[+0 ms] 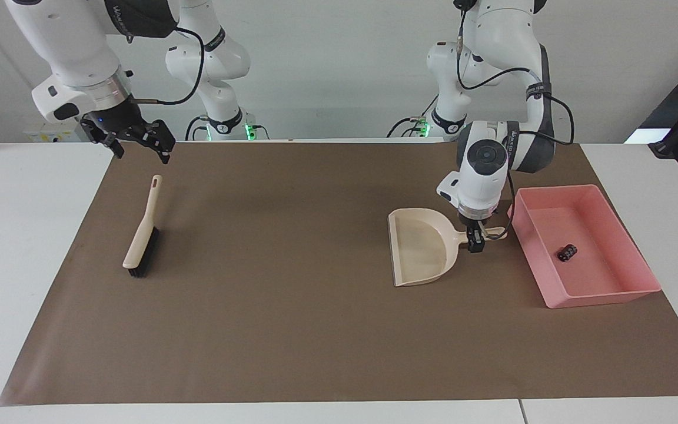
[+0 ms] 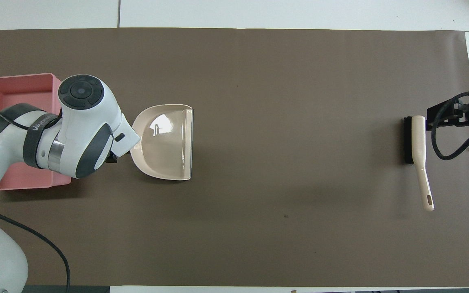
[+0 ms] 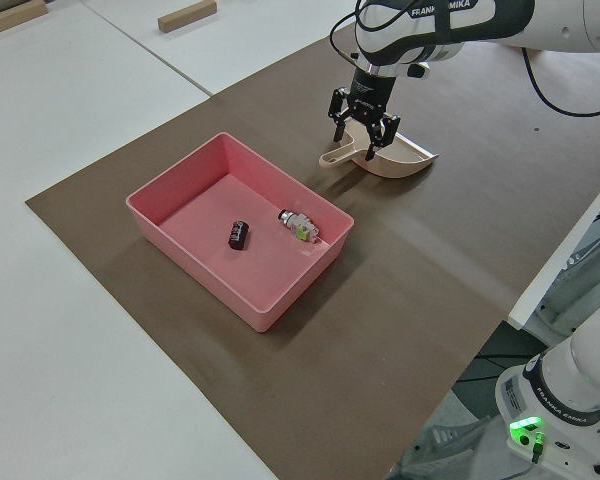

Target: Clean e-waste and dump in bin

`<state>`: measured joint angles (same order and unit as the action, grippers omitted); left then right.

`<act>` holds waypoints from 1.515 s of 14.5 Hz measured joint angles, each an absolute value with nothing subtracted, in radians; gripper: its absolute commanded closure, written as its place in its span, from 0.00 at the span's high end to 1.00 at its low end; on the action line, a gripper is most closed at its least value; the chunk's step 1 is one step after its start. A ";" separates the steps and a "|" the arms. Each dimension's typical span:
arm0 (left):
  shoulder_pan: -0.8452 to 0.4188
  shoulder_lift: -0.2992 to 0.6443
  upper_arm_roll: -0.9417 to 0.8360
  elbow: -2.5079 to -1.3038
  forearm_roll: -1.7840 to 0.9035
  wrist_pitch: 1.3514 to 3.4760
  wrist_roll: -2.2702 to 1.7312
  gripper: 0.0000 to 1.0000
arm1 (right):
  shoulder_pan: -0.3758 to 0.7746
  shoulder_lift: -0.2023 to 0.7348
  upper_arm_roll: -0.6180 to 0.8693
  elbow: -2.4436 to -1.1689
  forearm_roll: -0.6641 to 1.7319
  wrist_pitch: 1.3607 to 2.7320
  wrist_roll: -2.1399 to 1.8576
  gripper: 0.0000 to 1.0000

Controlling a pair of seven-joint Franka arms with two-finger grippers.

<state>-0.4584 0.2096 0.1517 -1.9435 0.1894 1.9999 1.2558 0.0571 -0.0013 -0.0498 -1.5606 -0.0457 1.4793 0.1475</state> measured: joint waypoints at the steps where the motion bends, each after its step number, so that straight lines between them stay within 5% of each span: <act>1: -0.457 0.207 0.152 -1.913 0.189 1.959 1.256 1.00 | 0.057 -0.001 -0.050 -1.563 -0.046 1.482 0.147 1.00; 10: -0.404 0.181 0.172 -1.720 0.189 1.806 1.256 0.99 | 0.057 -0.001 -0.050 -1.565 -0.046 1.483 0.147 1.00; 22: -0.155 0.177 0.178 -1.727 0.043 1.701 1.139 0.97 | 0.057 -0.001 -0.050 -1.565 -0.046 1.483 0.147 1.00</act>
<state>-0.1550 0.1772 0.1779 -1.7266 0.0430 1.7007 1.1393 0.0572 -0.0014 -0.0498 -1.5648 -0.0457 1.4829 0.1475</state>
